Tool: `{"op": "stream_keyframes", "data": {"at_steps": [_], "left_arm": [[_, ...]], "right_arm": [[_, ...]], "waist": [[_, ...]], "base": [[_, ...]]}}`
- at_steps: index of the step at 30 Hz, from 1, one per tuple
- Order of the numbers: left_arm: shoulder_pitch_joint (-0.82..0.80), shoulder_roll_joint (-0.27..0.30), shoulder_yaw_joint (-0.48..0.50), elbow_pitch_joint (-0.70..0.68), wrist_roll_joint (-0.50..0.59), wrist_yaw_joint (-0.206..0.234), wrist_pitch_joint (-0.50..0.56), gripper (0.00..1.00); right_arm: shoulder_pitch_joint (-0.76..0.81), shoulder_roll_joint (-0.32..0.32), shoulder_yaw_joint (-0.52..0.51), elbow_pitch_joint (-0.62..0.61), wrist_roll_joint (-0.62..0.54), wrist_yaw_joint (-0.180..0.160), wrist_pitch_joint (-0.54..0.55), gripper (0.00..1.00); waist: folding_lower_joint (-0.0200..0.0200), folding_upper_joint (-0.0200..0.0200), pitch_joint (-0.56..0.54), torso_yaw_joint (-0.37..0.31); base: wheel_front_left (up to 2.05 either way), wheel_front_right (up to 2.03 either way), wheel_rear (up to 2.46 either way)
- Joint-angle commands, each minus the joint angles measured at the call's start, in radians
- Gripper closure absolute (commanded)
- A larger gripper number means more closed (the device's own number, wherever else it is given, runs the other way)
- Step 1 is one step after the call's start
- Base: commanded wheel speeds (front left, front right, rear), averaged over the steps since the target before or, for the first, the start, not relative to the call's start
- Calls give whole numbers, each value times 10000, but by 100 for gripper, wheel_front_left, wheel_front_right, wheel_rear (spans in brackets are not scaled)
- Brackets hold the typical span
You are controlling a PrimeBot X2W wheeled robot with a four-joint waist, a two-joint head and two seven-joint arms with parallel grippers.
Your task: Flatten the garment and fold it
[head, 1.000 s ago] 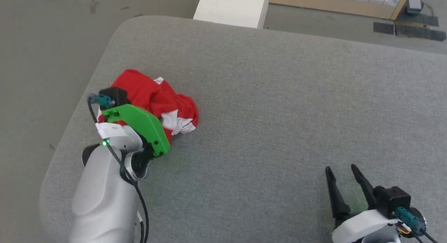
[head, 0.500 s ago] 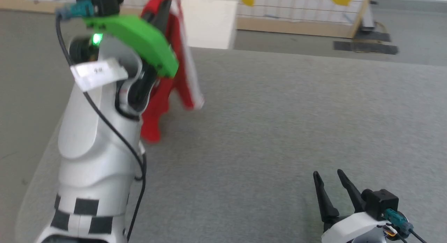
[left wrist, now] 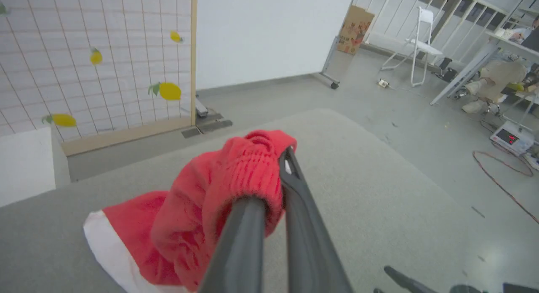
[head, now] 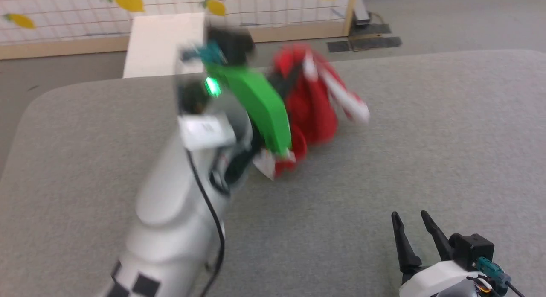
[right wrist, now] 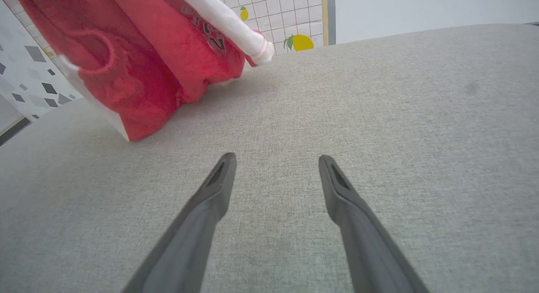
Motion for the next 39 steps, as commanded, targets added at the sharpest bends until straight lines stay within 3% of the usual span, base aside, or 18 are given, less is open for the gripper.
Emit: {"op": "stream_keyframes", "data": {"at_steps": [1,9,17,18,19,20,21,24,28,33,35,39], "left_arm": [[635,-8,-333,186,-223,11,323,100],[3221,162,-1739,1446,-687,517,2338,100],[4767,733,-1767,2058,-1026,1336,3324,100],[4871,791,-1675,2005,-1117,1414,3368,96],[4993,886,-1562,1919,-1219,1524,3447,67],[5085,948,-1480,1828,-1318,1598,3546,52],[5191,1016,-1360,1653,-1456,1671,3631,0],[5486,1023,-763,932,-2085,1823,3585,0],[5791,953,343,-561,-2979,1806,2925,0],[6249,1170,1803,-1760,-3001,2156,1226,0],[6455,1268,2331,-1992,-2612,2182,48,0],[6906,1393,2908,-2189,-1488,1813,-2657,0]], "right_arm": [[-50,1,-18,42,74,-15,-54,0],[90,1,-138,-11,62,-15,-59,0],[190,1,-89,29,59,-15,-59,0],[217,1,-86,39,64,-15,-60,0],[252,1,-74,53,69,-15,-60,0],[281,1,-73,63,76,-15,-60,0],[310,1,-59,81,79,-15,-60,0],[380,1,-1,110,107,-15,-60,0],[450,1,-18,166,133,-15,-60,0],[454,1,-96,115,177,-15,-60,0],[430,1,-168,58,207,-15,-60,0],[375,1,-458,-32,130,-15,-54,0]], "waist": [[0,114,9,-319],[0,114,-66,-133],[0,114,-324,345],[0,114,-376,417],[0,114,-426,487],[0,114,-472,559],[0,114,-519,623],[0,114,-672,762],[0,114,-870,901],[0,114,-1070,909],[0,114,-1095,871],[0,114,-1100,868]], "base": [[0,0,0],[0,0,0],[0,0,0],[0,0,0],[0,0,0],[0,0,0],[0,0,0],[0,0,0],[0,0,0],[0,0,0],[0,0,0],[0,0,0]]}}
